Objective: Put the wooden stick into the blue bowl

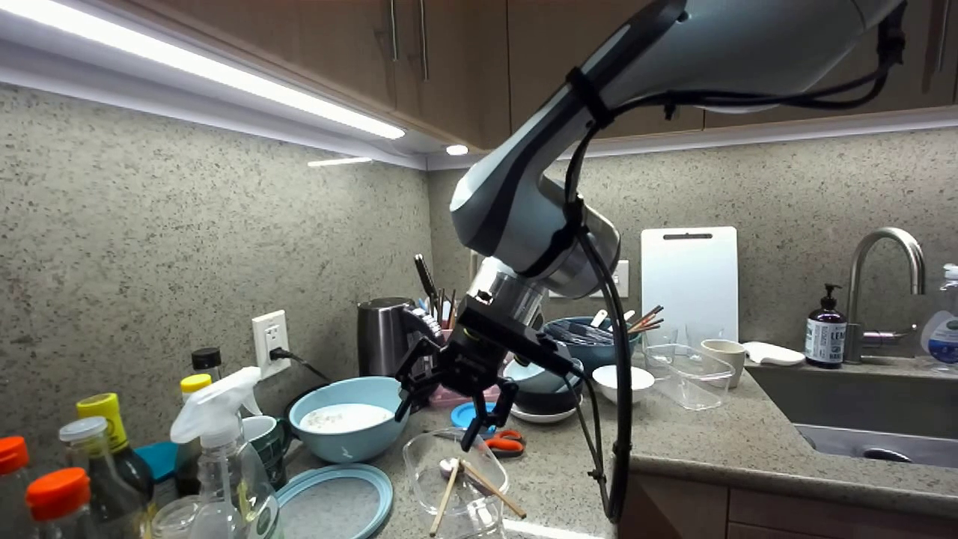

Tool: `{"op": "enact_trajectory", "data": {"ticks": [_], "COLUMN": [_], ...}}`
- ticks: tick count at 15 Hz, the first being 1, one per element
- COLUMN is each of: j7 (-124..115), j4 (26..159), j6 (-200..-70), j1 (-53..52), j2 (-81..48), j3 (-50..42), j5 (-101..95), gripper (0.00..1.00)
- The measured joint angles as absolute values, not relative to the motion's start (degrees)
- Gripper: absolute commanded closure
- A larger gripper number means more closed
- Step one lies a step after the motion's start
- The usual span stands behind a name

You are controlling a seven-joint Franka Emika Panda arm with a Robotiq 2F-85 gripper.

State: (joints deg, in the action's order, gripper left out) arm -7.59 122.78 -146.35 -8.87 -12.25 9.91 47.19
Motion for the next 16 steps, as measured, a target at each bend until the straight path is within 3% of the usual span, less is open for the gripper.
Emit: {"op": "enact_trajectory", "data": {"ticks": [11,12,13,16], "j7": [-17.0,-18.7,-20.2,-23.3], "j4": [122.2,122.0,121.7,120.2], "j6": [-142.0,-141.4,-140.8,-138.9], "j1": [-9.3,-9.4,-9.5,-9.8], "j2": [-15.9,-16.7,-17.4,-19.5], "j3": [9.4,9.4,9.4,9.3], "j5": [43.0,42.4,42.1,42.0], "gripper": [0.0,0.07,0.26,0.47]}}
